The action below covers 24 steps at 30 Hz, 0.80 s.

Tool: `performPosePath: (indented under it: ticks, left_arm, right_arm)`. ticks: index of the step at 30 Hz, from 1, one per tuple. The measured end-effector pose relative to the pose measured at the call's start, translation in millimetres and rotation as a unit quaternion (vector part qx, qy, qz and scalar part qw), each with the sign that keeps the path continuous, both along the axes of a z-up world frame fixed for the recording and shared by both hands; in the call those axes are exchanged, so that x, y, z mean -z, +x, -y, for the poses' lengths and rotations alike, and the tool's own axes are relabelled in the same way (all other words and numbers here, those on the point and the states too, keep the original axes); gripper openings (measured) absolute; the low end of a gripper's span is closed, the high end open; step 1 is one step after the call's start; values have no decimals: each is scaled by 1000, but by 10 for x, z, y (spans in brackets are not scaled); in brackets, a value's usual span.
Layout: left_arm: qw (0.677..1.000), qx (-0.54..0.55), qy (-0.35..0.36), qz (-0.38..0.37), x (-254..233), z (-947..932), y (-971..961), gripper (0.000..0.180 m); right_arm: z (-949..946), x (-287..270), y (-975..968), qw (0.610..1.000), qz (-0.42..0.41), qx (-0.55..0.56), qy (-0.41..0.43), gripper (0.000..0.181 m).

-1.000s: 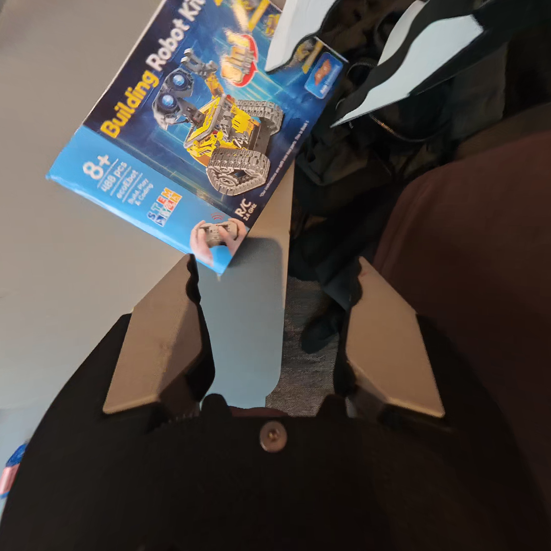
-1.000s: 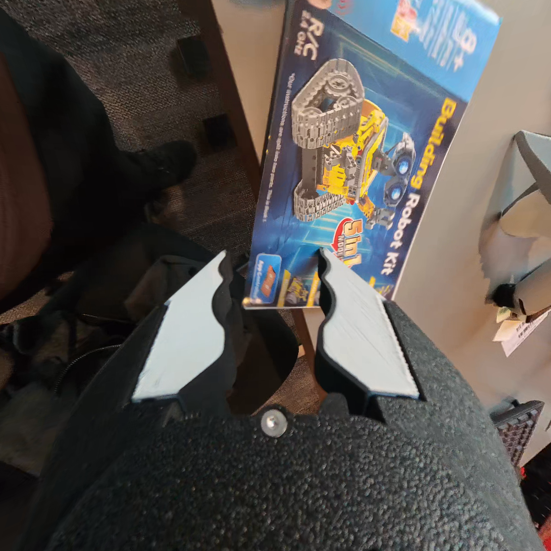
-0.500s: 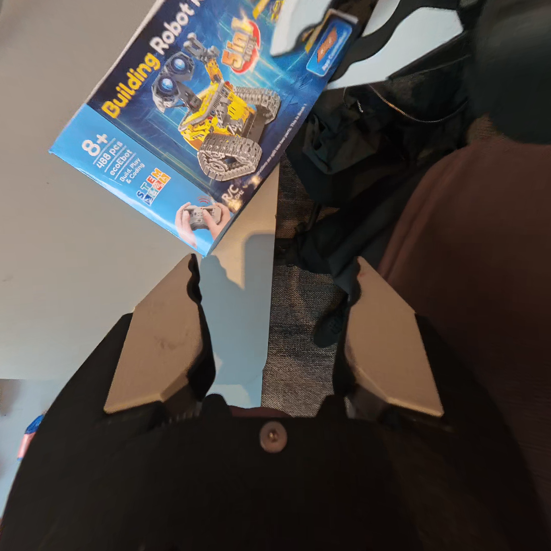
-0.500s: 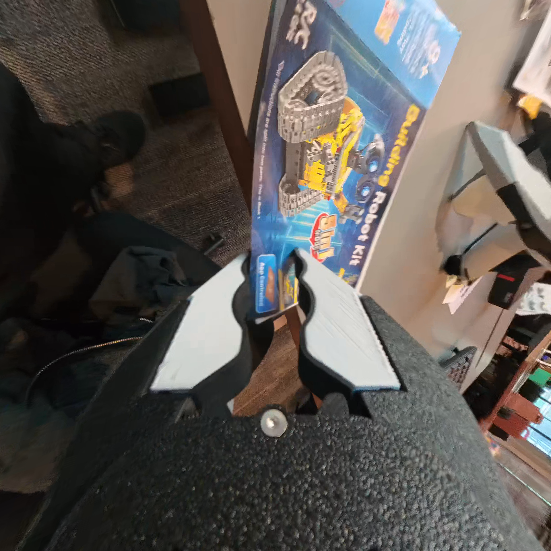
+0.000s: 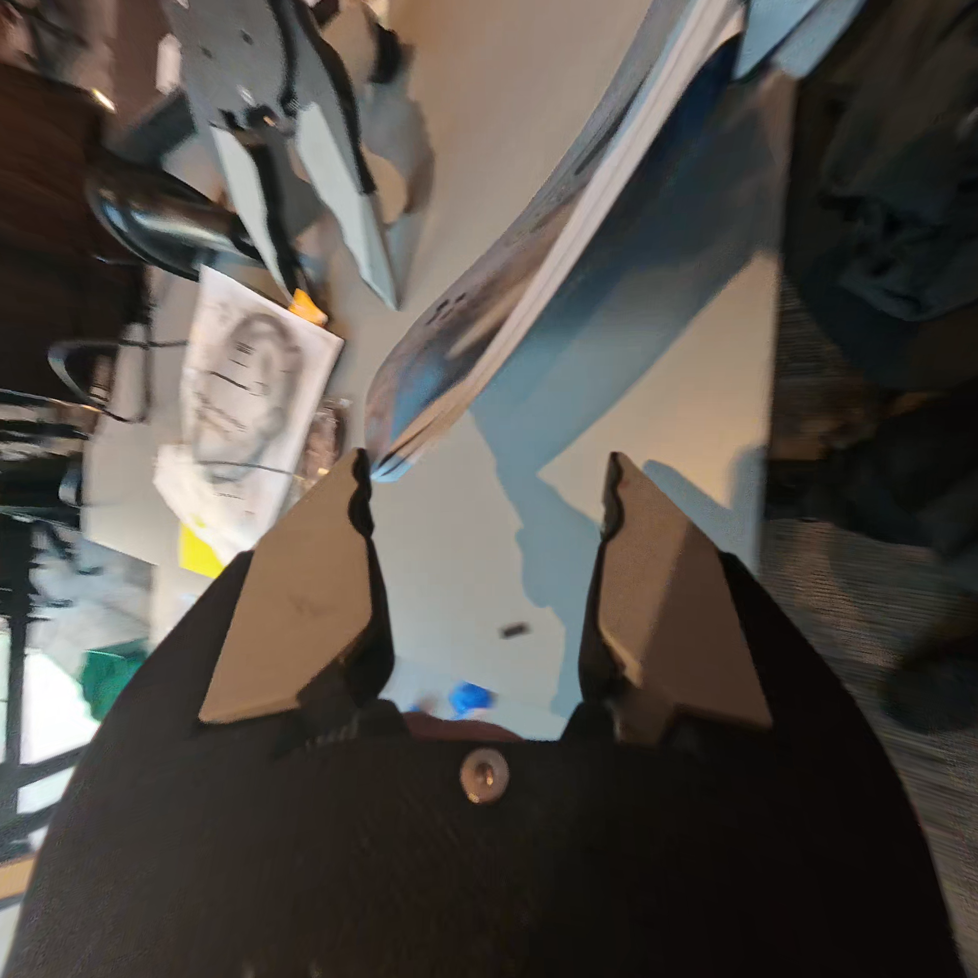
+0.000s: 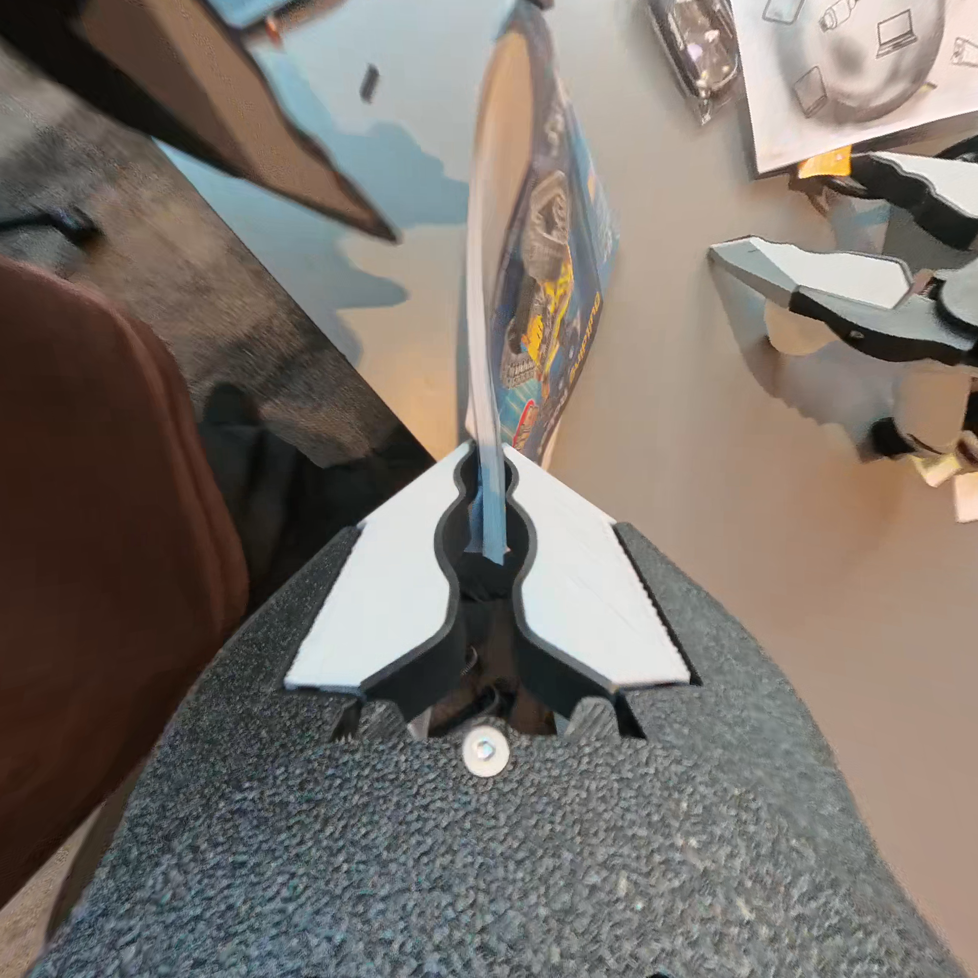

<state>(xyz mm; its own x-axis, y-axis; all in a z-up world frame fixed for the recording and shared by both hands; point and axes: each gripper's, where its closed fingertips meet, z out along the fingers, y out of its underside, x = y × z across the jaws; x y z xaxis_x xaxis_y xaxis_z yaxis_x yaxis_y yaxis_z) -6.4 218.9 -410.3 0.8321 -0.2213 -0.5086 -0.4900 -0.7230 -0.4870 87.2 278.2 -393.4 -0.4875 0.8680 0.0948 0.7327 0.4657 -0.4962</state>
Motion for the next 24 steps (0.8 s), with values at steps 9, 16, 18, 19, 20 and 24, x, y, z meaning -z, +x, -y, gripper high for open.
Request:
performPosePath:
  ticks: [9, 16, 18, 19, 20, 24]
  left_arm:
    - [985, 137, 0, 106, -117, -339, -218, 52]
    - [959, 162, -90, 213, -154, -299, 20, 4]
    - [956, 169, -110, 212, -328, -287, 49, 3]
    - [955, 179, -117, 205, -429, -283, 61, 3]
    - [953, 190, -124, 201, -531, -277, 81, 3]
    - [947, 220, -152, 180, -815, -237, 156, 3]
  right_arm:
    - [-17, -87, 80, 992, 5, -3, -124, 4]
    - [-455, -118, 40, 986, 32, 72, -145, 38]
    - [-513, -274, -48, 992, 35, 69, -104, 70]
    - [-469, -397, -132, 995, 22, 53, -84, 73]
    - [-383, -511, -234, 997, 7, 32, -70, 74]
    - [71, -668, -647, 998, -31, -41, -44, 60]
